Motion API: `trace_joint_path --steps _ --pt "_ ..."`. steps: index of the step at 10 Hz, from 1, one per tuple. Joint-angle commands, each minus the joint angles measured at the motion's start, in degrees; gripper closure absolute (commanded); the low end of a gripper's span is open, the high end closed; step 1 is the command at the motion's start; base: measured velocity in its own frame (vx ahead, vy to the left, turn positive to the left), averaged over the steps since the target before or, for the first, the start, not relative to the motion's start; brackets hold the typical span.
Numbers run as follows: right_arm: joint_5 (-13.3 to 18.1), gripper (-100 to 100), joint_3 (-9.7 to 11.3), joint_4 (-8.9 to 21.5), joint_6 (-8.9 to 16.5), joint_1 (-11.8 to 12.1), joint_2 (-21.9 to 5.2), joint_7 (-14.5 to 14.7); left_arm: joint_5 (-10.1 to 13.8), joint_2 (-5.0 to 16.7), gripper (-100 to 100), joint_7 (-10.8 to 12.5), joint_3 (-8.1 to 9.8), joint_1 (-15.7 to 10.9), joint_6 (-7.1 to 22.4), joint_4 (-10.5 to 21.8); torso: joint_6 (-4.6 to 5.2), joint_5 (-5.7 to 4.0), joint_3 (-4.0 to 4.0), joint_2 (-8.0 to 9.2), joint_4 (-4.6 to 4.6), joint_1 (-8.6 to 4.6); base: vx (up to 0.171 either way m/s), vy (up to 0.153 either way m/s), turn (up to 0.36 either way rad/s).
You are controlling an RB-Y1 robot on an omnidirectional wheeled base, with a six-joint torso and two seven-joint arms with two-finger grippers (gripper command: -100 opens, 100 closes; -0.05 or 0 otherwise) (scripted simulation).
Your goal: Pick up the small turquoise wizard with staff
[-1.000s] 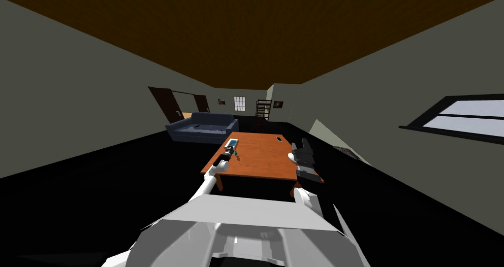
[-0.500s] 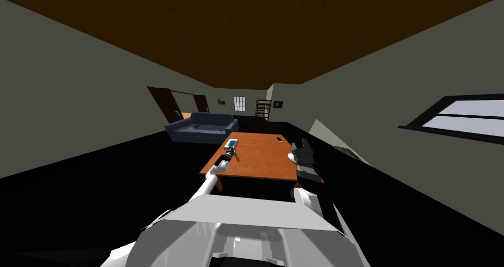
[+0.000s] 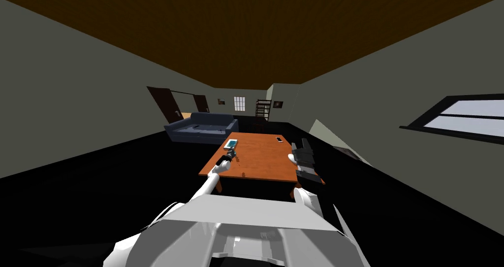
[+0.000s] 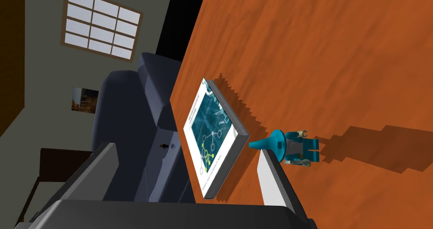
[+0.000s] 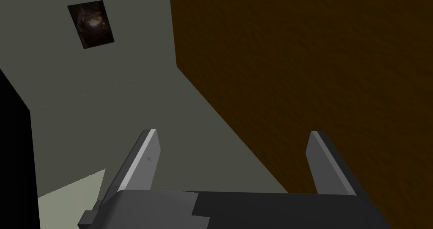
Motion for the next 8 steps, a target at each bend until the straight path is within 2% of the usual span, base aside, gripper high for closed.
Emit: trace_joint_path --steps 1,2,4,5,7,8 --pt "0.0 0 0.0 0.0 0.0 0.0 0.0 0.0 1.7 0.0 -100 0.2 0.38 -1.5 0.8 2.9 0.00 0.00 0.00 0.00 0.00 0.00 0.031 -0.007 0.010" --pt "0.0 0 0.0 0.0 0.0 0.0 0.0 0.0 1.7 0.0 -100 0.2 0.38 -1.5 0.8 4.3 0.00 0.00 -0.01 -0.03 -0.01 0.00 0.025 -0.006 0.003" --pt "0.0 0 0.0 0.0 0.0 0.0 0.0 0.0 3.7 -0.2 -100 0.5 0.92 -3.5 1.4 8.7 0.00 0.00 0.00 0.00 0.00 0.01 0.025 -0.004 0.014" --pt "0.0 0 0.0 0.0 0.0 0.0 0.0 0.0 3.7 -0.2 -100 0.5 0.92 -3.5 1.4 9.3 -0.01 0.00 -0.01 -0.01 -0.01 0.00 0.025 -0.004 0.005" --pt "0.0 0 0.0 0.0 0.0 0.0 0.0 0.0 5.4 -0.4 -100 0.7 1.42 -5.3 1.9 13.2 -0.01 0.00 0.00 -0.01 0.00 0.01 0.028 -0.003 0.013" --pt "0.0 0 0.0 0.0 0.0 0.0 0.0 0.0 5.4 -0.4 -100 0.7 1.42 -5.3 1.9 13.5 -0.01 0.00 -0.01 -0.01 -0.01 0.01 0.021 -0.002 0.004"
